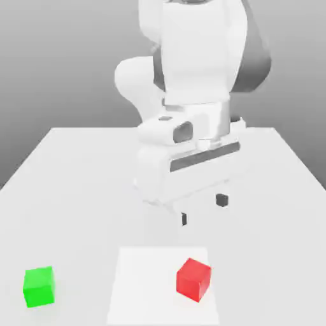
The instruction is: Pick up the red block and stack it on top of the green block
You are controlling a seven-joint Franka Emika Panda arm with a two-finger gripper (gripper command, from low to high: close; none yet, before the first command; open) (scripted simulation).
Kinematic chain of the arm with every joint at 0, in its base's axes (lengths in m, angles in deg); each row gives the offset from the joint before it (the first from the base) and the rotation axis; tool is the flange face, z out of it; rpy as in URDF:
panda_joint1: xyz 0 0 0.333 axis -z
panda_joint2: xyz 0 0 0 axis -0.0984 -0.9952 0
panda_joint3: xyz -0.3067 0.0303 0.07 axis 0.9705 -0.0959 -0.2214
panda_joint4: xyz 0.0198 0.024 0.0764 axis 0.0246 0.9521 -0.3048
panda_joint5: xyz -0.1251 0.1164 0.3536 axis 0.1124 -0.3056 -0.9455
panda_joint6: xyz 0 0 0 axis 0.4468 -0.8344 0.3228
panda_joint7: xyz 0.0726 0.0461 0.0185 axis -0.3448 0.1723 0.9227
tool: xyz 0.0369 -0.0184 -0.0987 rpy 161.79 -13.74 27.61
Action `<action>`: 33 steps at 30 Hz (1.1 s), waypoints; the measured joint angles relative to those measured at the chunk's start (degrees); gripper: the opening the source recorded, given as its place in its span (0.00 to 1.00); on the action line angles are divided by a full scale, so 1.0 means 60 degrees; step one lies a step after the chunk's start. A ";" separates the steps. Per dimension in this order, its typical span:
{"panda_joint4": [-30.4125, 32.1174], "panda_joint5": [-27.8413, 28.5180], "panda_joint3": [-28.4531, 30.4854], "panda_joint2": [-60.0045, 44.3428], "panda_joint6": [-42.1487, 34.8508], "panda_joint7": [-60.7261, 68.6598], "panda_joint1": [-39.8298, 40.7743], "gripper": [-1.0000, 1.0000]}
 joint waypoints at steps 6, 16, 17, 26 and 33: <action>0.0433 0.0098 -0.0171 -0.2037 0.1277 0.1260 -0.0009 0.50; 0.0248 -0.0275 -0.0582 -0.3437 0.2424 0.1579 0.0318 0.00; 0.0265 -0.0240 -0.0548 -0.3324 0.2331 0.1555 0.0291 0.00; -0.0009 0.0097 0.0674 -0.1582 0.0265 0.0452 0.0999 0.00; -0.1097 -0.0598 0.2489 -0.2018 -0.0486 -0.0735 0.2714 0.00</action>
